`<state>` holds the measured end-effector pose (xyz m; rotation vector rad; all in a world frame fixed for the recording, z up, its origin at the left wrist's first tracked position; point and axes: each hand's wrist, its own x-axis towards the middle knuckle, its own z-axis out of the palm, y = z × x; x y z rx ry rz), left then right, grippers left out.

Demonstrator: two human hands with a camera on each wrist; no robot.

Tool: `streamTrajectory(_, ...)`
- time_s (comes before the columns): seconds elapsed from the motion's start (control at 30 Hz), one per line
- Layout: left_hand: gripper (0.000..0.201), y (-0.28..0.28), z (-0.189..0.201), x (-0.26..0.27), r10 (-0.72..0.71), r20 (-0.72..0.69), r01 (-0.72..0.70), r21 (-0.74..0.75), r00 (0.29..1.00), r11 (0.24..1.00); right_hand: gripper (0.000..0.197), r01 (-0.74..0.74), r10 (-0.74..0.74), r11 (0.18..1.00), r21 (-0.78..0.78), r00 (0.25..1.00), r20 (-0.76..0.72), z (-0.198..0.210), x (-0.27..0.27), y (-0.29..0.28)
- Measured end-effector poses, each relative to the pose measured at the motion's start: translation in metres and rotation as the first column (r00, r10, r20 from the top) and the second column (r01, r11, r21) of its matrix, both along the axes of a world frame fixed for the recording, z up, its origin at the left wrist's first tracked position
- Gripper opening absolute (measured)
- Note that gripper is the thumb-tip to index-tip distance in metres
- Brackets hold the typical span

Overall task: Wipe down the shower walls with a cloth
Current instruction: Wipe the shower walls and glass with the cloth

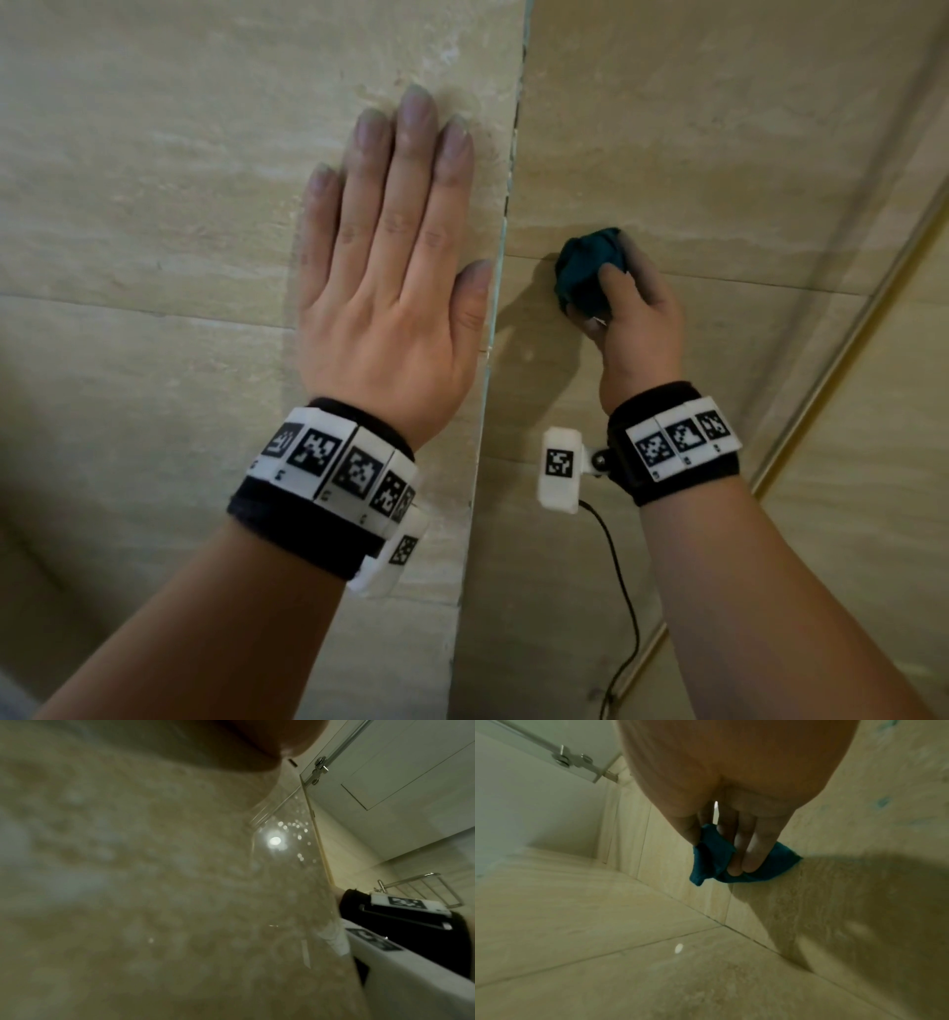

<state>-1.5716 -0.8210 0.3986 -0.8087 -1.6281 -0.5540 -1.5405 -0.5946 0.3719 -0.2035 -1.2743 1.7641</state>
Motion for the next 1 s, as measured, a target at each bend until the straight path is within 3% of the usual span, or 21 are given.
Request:
streamTrajectory(0.13, 0.060, 0.000, -0.001, 0.000, 0.006, 0.000, -0.006, 0.003, 1.000, 1.000, 0.043, 0.111, -0.127, 0.983, 0.143, 0.987, 0.102, -0.005, -0.003, -0.002)
streamTrajectory(0.27, 0.060, -0.001, -0.001, 0.000, 0.003, 0.004, -0.003, -0.001, 1.000, 1.000, 0.041, 0.307, -0.476, 0.798, 0.519, 0.849, 0.230, -0.008, -0.011, 0.002)
streamTrajectory(0.37, 0.059, -0.001, -0.002, -0.001, -0.004, 0.004, 0.004, -0.003, 1.000, 1.000, 0.040, 0.339, -0.571, 0.720, 0.605, 0.785, 0.241, -0.005, -0.015, 0.005)
streamTrajectory(0.47, 0.060, -0.002, -0.002, -0.001, -0.008, 0.001, 0.008, -0.001, 1.000, 1.000, 0.046, 0.331, -0.503, 0.797, 0.506, 0.827, 0.251, 0.001, -0.021, 0.004)
streamTrajectory(0.57, 0.060, -0.002, -0.002, -0.001, -0.014, 0.006, 0.014, -0.002, 1.000, 1.000, 0.046, 0.221, -0.247, 0.966, 0.137, 0.942, 0.228, 0.007, -0.023, -0.001)
streamTrajectory(0.63, 0.059, -0.003, -0.002, -0.001, -0.014, 0.006, 0.014, -0.004, 1.000, 1.000, 0.041, 0.037, -0.024, 0.992, -0.124, 0.994, 0.108, 0.009, -0.021, -0.005)
streamTrajectory(0.67, 0.059, -0.003, -0.002, -0.001, -0.015, 0.005, 0.015, -0.005, 1.000, 1.000, 0.037, -0.024, 0.034, 0.983, -0.183, 0.998, 0.049, 0.010, -0.019, -0.007)
streamTrajectory(0.73, 0.059, -0.003, -0.002, -0.001, -0.015, 0.001, 0.015, -0.004, 1.000, 1.000, 0.028, -0.058, 0.059, 0.979, -0.198, 0.998, 0.000, 0.011, -0.017, -0.007)
streamTrajectory(0.83, 0.059, -0.003, -0.003, -0.001, -0.015, 0.000, 0.015, -0.005, 1.000, 1.000, 0.010, -0.086, 0.092, 0.988, -0.129, 0.995, 0.043, 0.013, -0.014, -0.009)
streamTrajectory(1.0, 0.059, -0.003, -0.003, -0.002, -0.015, -0.002, 0.015, -0.001, 1.000, 1.000, 0.019, -0.050, 0.044, 0.998, 0.035, 0.984, 0.174, 0.023, -0.016, -0.008)
